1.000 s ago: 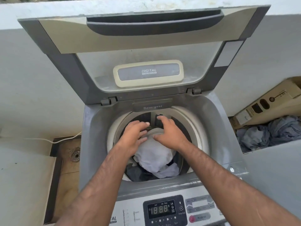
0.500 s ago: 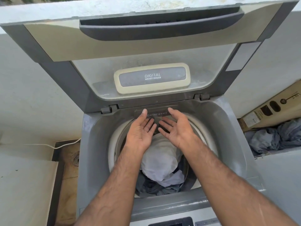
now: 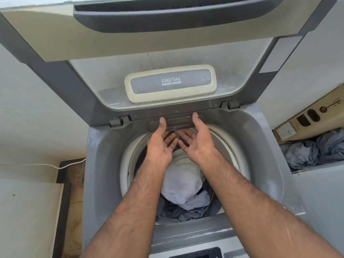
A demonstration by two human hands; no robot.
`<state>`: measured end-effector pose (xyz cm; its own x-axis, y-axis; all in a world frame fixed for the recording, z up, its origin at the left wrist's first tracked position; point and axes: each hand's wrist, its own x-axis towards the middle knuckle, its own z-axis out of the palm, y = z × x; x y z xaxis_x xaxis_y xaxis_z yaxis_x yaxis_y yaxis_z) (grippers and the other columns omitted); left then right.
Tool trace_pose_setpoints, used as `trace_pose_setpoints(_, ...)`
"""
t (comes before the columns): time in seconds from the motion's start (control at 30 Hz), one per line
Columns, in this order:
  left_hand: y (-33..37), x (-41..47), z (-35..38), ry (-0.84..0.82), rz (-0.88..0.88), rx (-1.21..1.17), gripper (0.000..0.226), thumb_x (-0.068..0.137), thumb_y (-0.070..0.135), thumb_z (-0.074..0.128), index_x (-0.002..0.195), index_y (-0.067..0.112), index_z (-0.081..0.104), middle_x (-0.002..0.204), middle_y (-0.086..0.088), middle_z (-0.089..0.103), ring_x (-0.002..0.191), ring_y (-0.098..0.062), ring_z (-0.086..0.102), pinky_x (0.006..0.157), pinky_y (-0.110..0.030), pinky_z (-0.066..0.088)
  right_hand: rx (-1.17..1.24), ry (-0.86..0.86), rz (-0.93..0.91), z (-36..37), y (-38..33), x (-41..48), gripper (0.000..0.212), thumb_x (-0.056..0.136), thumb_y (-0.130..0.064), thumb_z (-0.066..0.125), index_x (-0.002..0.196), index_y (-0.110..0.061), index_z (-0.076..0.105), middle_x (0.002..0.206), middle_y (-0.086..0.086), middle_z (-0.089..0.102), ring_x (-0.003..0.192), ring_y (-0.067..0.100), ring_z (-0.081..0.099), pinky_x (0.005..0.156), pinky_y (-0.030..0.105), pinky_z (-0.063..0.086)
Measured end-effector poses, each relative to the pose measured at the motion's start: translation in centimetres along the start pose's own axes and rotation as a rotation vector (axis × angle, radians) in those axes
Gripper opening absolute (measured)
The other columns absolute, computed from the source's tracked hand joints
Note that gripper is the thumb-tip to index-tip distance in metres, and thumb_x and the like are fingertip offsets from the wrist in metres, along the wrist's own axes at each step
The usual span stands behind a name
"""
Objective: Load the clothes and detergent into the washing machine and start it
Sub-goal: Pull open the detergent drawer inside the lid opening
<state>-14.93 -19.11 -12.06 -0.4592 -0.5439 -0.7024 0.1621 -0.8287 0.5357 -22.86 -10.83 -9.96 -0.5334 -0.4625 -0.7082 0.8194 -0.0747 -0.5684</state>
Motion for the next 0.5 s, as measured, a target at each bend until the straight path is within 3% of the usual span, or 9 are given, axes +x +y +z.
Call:
trace_pose_setpoints(0.2,-0.3,-0.2,-0.1,0.011,0.013,0.068,0.056,0.084,0.053,0.079,0.121,0.012,0.07,0.106,-0.01,0.074,0.089,-0.022,0.071,0.075,-0.036,0.058,-0.152,0.055,-0.011,-0.2,0.8,0.6,0.065,0.086,-0.075,0.065,0.12,-0.021,0.072,0.11,0.005,0.081,0.102,0.019,0.075,0.085,0.037,0.056)
trace_pose_setpoints(0.33,-0.3,-0.6,-0.4,-0.006,0.001,0.083,0.051,0.087,0.051,0.077,0.12,0.012,0.07,0.103,-0.01,0.075,0.088,-0.022,0.071,0.077,-0.037,0.058,-0.204,0.049,-0.005,-0.7,0.7,0.1,0.065,0.087,-0.075,0.062,0.122,-0.021,0.072,0.105,0.003,0.082,0.094,0.017,0.076,0.075,0.035,0.055)
trace_pose_setpoints(0.5,-1.0,-1.6,-0.7,-0.001,-0.01,0.087,0.049,0.089,0.049,0.076,0.122,0.013,0.068,0.109,-0.011,0.073,0.091,-0.023,0.07,0.079,-0.038,0.058,-0.235,0.053,-0.015,-1.4,1.1,-0.5,0.065,0.087,-0.074,0.062,0.124,-0.021,0.072,0.105,0.004,0.082,0.091,0.018,0.077,0.077,0.035,0.056)
